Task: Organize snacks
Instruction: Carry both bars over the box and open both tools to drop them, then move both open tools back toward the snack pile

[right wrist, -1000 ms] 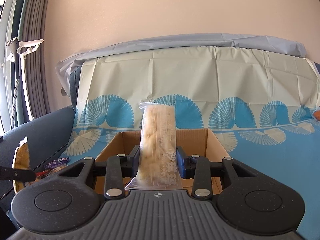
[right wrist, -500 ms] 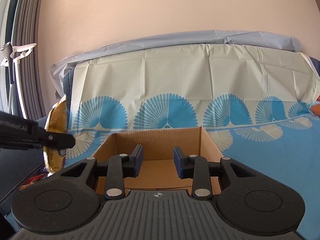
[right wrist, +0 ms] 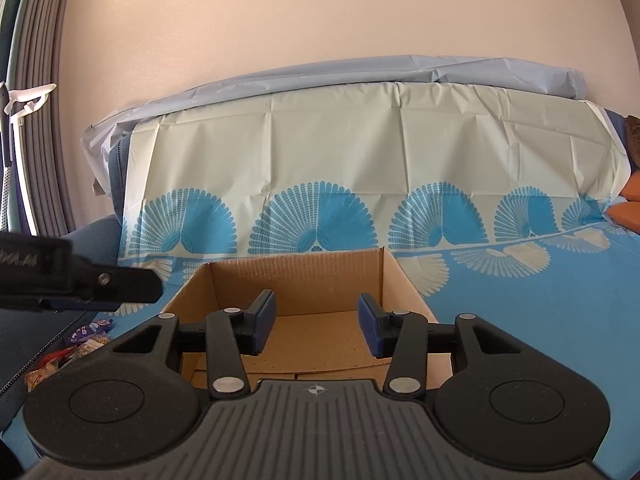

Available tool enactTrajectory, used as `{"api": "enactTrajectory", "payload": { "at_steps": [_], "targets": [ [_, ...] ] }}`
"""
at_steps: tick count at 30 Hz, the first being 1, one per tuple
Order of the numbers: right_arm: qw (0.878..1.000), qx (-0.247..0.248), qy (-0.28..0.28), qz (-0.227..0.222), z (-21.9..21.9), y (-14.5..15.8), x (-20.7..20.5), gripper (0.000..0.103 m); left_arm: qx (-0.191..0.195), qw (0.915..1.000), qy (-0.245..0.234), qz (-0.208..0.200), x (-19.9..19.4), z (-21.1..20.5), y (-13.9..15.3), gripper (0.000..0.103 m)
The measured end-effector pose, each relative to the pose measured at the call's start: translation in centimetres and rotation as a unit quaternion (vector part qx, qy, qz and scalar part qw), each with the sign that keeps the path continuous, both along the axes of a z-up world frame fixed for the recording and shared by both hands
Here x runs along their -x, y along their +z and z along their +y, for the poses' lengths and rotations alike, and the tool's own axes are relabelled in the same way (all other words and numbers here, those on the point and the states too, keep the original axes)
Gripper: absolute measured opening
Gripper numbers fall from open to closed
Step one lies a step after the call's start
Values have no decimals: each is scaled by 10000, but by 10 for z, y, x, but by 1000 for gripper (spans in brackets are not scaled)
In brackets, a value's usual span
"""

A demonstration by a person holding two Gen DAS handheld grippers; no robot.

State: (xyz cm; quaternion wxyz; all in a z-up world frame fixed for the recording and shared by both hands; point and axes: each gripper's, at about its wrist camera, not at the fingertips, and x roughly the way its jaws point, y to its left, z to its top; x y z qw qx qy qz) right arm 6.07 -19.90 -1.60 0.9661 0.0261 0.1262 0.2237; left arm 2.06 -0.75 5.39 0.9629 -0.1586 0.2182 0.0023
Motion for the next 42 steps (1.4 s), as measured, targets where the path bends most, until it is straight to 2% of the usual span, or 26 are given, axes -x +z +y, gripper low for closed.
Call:
{"api": "enactTrajectory", "payload": {
  "at_steps": [5,8,14,15,17,19,21,27,29,31,33,42],
  "targets": [
    [9999,103,-27,-28,3,-1,2,50,-277,9992,55,-271,22,5,-4,76],
    [9999,137,-70,-49,5,0,3,54,-301,9990,8,-317,35,12,-7,82],
    [9996,238,-135,-53,9,-1,5,55,-33,9998,-76,-170,56,38,-20,82],
    [9995,271,-142,-62,10,-1,6,55,22,9998,-140,-114,59,43,-23,79],
    [9993,345,-151,-87,13,0,8,55,68,9997,-235,39,65,53,-30,61],
    [9990,417,-139,-111,14,0,10,55,2,9995,-197,235,70,66,-39,27],
    [9987,479,-120,-133,17,0,12,55,-168,9991,-134,357,74,80,-45,12],
    [9972,717,-33,-206,27,0,21,54,-720,9970,51,265,87,129,-48,11],
    [9964,812,0,-238,32,-1,23,52,-627,9974,268,218,89,147,-51,11],
    [9959,867,27,-242,36,-1,25,47,-169,9978,576,274,89,165,-55,11],
    [9958,875,37,-253,39,0,27,45,12,9967,770,257,92,172,-57,11],
    [9943,1004,112,-328,56,5,38,41,8,9971,763,-12,101,168,-49,12]
  ]
}}
